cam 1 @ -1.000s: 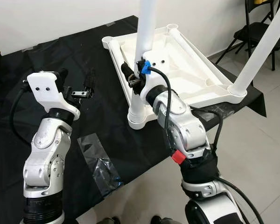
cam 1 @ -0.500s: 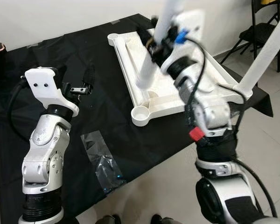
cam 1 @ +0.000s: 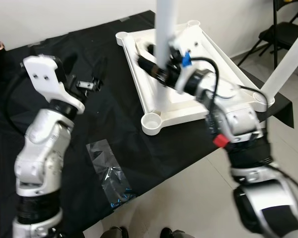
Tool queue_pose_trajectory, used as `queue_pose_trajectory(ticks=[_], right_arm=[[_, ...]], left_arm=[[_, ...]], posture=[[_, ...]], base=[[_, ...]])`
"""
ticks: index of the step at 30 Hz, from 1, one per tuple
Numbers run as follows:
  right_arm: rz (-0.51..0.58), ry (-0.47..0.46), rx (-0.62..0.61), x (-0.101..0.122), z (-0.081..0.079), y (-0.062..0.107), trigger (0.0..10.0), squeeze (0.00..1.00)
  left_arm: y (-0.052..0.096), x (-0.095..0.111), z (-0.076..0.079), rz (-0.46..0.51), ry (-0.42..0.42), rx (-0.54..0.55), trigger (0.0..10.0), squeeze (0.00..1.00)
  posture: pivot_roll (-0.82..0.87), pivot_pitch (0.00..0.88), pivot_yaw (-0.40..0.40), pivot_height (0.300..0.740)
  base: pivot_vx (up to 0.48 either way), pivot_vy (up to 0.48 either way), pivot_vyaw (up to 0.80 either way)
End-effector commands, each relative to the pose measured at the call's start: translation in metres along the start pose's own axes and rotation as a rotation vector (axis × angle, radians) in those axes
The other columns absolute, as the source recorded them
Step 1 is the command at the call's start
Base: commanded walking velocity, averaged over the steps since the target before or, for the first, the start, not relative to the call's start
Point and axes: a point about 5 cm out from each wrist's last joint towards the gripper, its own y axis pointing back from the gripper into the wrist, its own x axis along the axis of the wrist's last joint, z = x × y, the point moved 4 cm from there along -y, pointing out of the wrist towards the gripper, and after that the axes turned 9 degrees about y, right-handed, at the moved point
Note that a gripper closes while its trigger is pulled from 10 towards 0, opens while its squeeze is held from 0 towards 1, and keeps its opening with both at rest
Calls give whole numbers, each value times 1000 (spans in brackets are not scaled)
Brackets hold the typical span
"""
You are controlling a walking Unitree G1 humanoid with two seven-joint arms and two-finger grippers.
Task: Building children table
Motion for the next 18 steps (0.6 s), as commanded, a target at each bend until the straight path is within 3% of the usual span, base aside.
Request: queue_pose_trajectory(ticks=[1,2,3,4,6,8,10,15,16,17,18], right_arm=[[69,47,12,19,0,-4,10000,0],[74,50,10,20,1,-4,10000,0],[80,49,11,22,1,-4,10000,0],[94,61,28,25,-3,-8,10000,0],[98,67,35,27,-5,-9,10000,0],[110,81,52,29,-8,-10,10000,0],[142,115,101,35,-21,-16,10000,0],[149,131,120,36,-27,-19,10000,0],[150,139,132,37,-31,-20,10000,0],[150,139,132,37,-31,-20,10000,0],[150,141,146,36,-35,-21,10000,0]], left_arm=[[-2,13,14,31,9,-98,10000,0],[-4,18,20,47,40,-145,10000,282],[-5,22,27,59,93,-197,10000,1000],[-10,23,43,53,101,-301,10000,1000],[-12,22,47,49,92,-319,10000,1000],[-15,20,49,40,82,-329,10000,1000],[-25,3,52,-4,69,-327,10000,1000],[-33,-3,52,-9,100,-286,10000,1000],[-38,-6,54,-8,111,-268,10000,349],[-38,-6,54,-8,111,-268,10000,349],[-41,-9,56,-7,123,-257,10000,0]], posture=[[8,95,-14,740],[8,93,-14,740],[7,92,-14,740],[9,89,-13,740],[9,89,-13,740],[11,88,-12,740],[4,83,-4,740],[2,83,-1,740],[2,81,0,740],[2,81,0,740],[3,80,0,740]], base=[[0,0,0],[0,0,0],[0,0,0],[0,0,0],[0,0,0],[0,0,0],[0,0,0],[0,0,0],[0,0,0],[0,0,0],[0,0,0]])
